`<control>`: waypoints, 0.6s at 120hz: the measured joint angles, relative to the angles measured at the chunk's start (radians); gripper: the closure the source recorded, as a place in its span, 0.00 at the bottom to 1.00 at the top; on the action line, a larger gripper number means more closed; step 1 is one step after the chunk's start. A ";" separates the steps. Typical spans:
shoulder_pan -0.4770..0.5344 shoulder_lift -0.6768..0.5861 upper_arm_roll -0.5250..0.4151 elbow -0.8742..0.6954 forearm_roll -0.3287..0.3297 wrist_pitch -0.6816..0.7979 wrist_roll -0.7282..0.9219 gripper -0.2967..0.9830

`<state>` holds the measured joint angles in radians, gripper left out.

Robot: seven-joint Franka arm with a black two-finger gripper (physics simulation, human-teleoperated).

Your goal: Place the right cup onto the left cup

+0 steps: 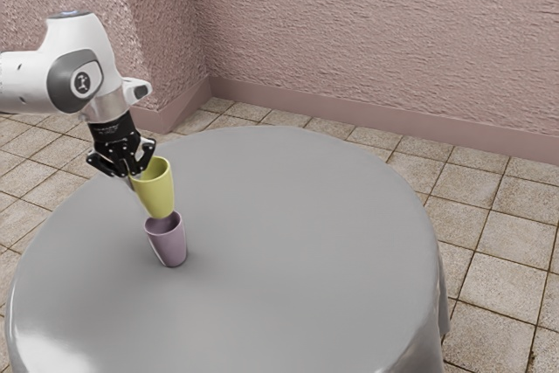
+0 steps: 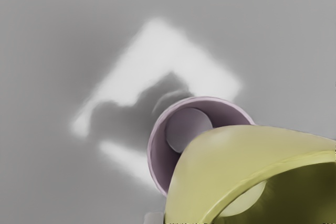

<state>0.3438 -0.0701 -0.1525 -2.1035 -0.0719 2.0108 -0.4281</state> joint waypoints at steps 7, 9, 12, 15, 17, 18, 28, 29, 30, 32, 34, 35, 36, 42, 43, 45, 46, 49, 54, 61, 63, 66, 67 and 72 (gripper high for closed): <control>-0.008 0.012 0.011 0.007 0.000 0.002 0.006 0.84; -0.008 0.016 0.013 0.011 0.000 0.002 0.008 0.84; -0.007 0.020 0.015 0.014 -0.001 0.002 0.010 0.84; -0.005 0.024 0.016 0.016 -0.002 0.003 0.013 0.84; -0.003 0.026 0.016 0.017 -0.003 0.003 0.014 0.84; -0.002 0.027 0.017 0.017 -0.003 0.003 0.015 0.84; 0.003 0.035 0.019 0.018 -0.008 0.004 0.022 0.84; 0.004 0.035 0.019 0.018 -0.009 0.004 0.022 0.84; 0.004 0.036 0.020 0.018 -0.009 0.004 0.023 0.84; 0.004 0.037 0.020 0.018 -0.010 0.005 0.024 0.84; 0.004 0.039 0.022 0.018 -0.010 0.005 0.025 0.84; 0.004 0.040 0.022 0.018 -0.010 0.005 0.026 0.84; 0.003 0.041 0.023 0.018 -0.011 0.005 0.027 0.84; 0.002 0.045 0.027 0.018 -0.012 0.006 0.030 0.84; 0.002 0.045 0.027 0.018 -0.012 0.006 0.030 0.84; 0.002 0.047 0.027 0.018 -0.013 0.006 0.031 0.84; 0.002 0.047 0.028 0.018 -0.013 0.006 0.032 0.84; 0.002 0.050 0.029 0.017 -0.016 0.006 0.033 0.84; 0.003 0.055 0.030 0.016 -0.021 0.006 0.036 0.84; 0.003 0.058 0.031 0.015 -0.026 0.007 0.039 0.84; 0.004 0.059 0.030 0.014 -0.027 0.007 0.039 0.84; 0.004 0.061 0.031 0.012 -0.030 0.007 0.040 0.84; 0.004 0.061 0.031 0.012 -0.031 0.007 0.041 0.84; 0.004 0.065 0.032 0.010 -0.035 0.007 0.043 0.84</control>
<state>0.3482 -0.0046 -0.1208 -2.0931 -0.1072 2.0179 -0.3855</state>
